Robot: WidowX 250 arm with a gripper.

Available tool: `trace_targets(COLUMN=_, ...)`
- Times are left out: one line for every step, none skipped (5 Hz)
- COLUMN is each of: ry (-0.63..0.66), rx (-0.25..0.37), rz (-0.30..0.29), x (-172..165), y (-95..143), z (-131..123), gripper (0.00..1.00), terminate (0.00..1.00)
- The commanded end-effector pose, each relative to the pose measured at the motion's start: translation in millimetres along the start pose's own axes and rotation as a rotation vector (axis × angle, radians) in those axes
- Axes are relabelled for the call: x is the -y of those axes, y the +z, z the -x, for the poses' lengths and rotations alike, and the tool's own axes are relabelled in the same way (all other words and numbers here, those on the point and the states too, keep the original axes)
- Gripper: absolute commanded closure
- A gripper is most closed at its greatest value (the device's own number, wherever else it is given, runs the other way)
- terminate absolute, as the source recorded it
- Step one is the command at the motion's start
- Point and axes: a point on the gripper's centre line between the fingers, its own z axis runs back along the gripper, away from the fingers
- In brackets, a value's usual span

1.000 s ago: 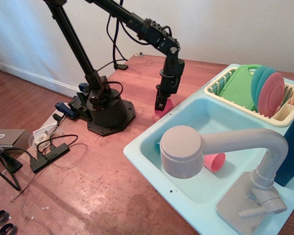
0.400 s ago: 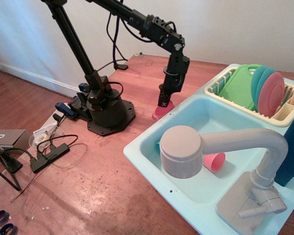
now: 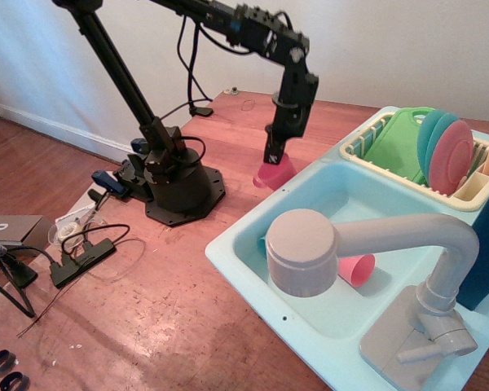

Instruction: Put cup from anywhere into sink

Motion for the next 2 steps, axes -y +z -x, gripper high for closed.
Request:
trace_targets(ry=-0.028, rx=0.061, rz=-0.033, x=-26, y=73, z=13, gripper=1.00, terminate=0.00)
trace_targets(ry=-0.133, rx=0.117, rz=-0.089, x=-13, y=106, z=-19, gripper=1.00, terminate=0.00)
